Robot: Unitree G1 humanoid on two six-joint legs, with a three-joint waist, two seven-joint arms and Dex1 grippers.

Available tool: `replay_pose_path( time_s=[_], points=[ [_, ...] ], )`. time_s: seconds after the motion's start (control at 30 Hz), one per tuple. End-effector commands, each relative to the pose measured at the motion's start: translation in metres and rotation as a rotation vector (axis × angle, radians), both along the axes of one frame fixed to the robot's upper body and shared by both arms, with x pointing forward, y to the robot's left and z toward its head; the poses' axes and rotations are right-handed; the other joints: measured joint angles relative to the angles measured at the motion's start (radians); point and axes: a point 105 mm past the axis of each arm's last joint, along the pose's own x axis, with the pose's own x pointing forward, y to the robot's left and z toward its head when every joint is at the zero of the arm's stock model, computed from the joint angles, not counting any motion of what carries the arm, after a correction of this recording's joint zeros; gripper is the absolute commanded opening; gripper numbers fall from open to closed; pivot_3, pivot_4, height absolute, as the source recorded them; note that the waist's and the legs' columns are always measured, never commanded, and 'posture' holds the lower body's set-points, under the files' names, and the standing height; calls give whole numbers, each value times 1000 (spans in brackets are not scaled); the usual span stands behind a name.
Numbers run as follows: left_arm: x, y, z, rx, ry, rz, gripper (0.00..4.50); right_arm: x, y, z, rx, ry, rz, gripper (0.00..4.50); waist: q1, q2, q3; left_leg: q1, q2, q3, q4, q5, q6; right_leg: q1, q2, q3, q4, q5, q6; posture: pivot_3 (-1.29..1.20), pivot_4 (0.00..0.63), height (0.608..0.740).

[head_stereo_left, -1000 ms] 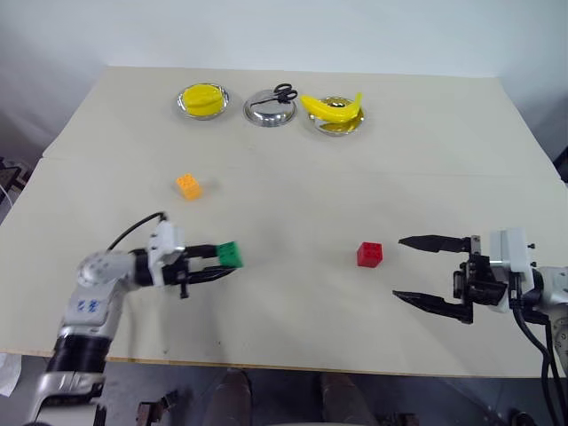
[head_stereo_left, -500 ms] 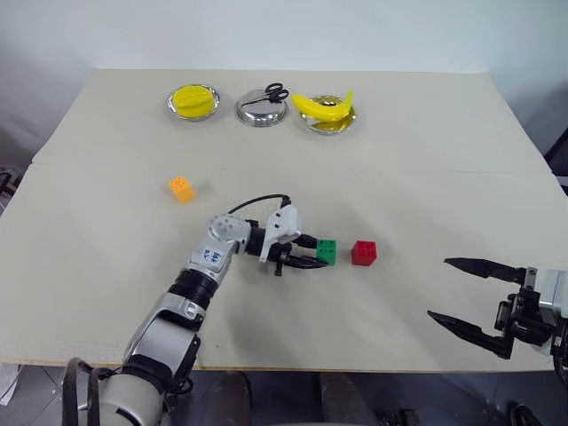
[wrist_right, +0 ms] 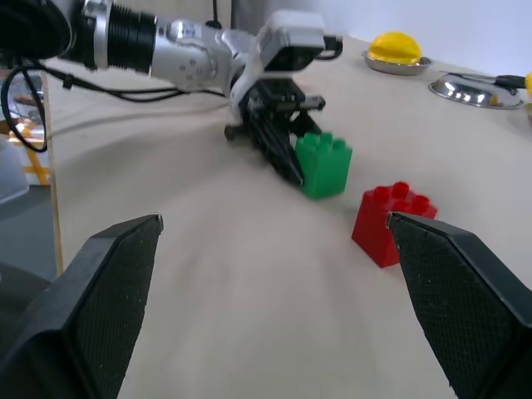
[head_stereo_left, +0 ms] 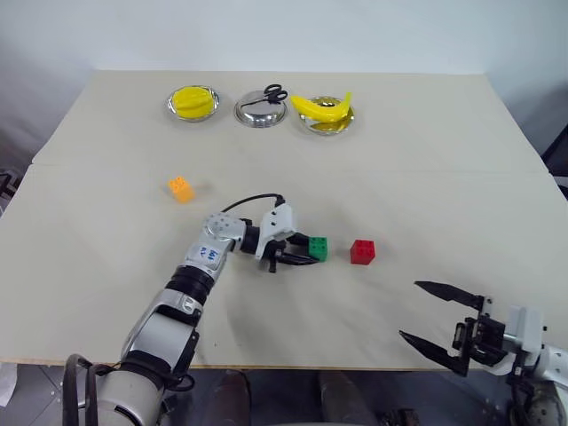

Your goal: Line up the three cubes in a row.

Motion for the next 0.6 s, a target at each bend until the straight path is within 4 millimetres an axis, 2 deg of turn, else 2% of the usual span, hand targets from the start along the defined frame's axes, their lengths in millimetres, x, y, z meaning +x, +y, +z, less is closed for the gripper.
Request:
replay_pose_path(
  time_s=[0.03, 0.27, 0.5, 0.6],
  points=[
    [1, 7, 6, 0, -8, -2, 1484, -3, 3, 0, -21, -35, 51, 4500, 1, 0, 0, 0, 0, 0, 0, 0, 0, 0, 0, 0, 0, 0, 0, 0, 150, 740],
    [-2, 5, 5, 6, 3, -30, 1484, -3, -6, 2, -39, -31, 79, 4500, 3, 0, 0, 1, 0, -1, 1, 0, 0, 3, 0, 0, -1, 0, 0, 0, 150, 740],
    [1, 13, 4, 4, 39, 24, 1484, 3, -13, 4, -75, -25, 80, 4500, 1, 0, 0, 3, 0, -1, 0, 0, 0, 6, 0, -1, -2, 0, 0, 0, 150, 740],
    [0, 11, 13, -53, 30, 13, 2477, 9, -8, 7, -77, -35, 96, 4500, 0, 0, 0, 4, 0, -1, 1, 0, 0, 6, 0, 0, -2, 0, 0, 0, 150, 740]
  ],
)
